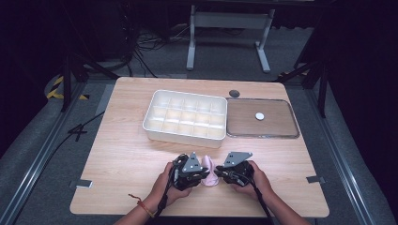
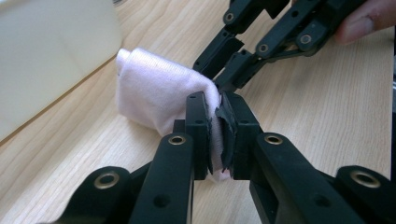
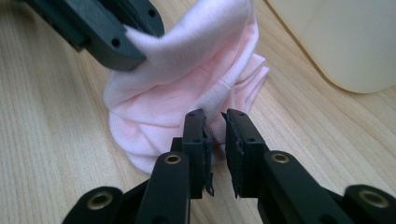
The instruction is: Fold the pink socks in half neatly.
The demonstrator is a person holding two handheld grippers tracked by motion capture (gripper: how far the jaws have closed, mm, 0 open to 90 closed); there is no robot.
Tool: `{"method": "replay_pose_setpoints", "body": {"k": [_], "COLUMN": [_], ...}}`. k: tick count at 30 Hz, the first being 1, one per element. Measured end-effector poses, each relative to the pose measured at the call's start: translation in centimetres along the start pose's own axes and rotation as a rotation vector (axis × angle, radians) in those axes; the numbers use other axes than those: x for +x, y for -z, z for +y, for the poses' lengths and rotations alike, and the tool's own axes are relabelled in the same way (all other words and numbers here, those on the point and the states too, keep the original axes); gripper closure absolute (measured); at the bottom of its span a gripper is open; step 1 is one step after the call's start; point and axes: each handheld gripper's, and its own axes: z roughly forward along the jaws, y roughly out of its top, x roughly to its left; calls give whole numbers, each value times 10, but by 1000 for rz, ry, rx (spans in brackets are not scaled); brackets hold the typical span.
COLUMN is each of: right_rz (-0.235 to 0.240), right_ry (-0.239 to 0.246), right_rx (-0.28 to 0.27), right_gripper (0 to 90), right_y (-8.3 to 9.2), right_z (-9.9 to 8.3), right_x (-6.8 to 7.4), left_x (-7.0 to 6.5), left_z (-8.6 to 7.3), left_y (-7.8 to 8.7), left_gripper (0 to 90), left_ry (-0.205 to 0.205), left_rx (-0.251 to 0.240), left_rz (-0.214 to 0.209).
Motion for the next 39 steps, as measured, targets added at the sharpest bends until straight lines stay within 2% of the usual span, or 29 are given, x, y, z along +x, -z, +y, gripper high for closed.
{"method": "replay_pose_setpoints", "body": {"k": [1, 4, 7, 13, 17, 21, 22, 25, 27, 31, 33, 34, 39], "right_rz": [7, 10, 16, -8, -22, -35, -35, -6, 5, 21, 12, 13, -3], "right_ry": [-7, -8, -18, -41, -63, -72, -72, -53, -35, -8, 3, -3, -12], "right_rx": [-1, -3, -5, -16, -55, -126, -126, -185, -197, -180, -163, -159, -113], "right_gripper": [792, 793, 774, 756, 756, 762, 762, 760, 759, 752, 753, 755, 767], "right_y": [-1, -2, -1, 4, 12, 23, 23, 28, 28, 21, 17, 15, 3], "right_z": [0, 0, 0, -2, -1, 6, 6, 13, 17, 20, 21, 21, 16], "right_x": [0, -1, -2, -8, -14, -16, -16, -11, -6, -1, 0, 0, -6], "left_x": [0, -3, -4, -7, -7, -8, -8, -8, -7, -7, -8, -8, -9], "left_z": [1, 2, 2, 3, 2, 1, 1, 0, 0, -1, -2, -2, -3], "left_y": [0, -3, -6, -14, -16, -17, -17, -18, -18, -19, -20, -20, -21], "left_gripper": [809, 801, 794, 772, 764, 745, 742, 734, 732, 725, 722, 719, 706], "left_ry": [-21, -34, -34, -48, -50, -40, -40, -39, -39, -40, -30, -18, -19], "left_rx": [10, 19, 25, 63, 59, 58, 58, 54, 53, 51, 39, 43, 35], "left_rz": [2, 6, 8, 0, -3, -8, -8, -6, -13, -11, -11, -13, -19]}}
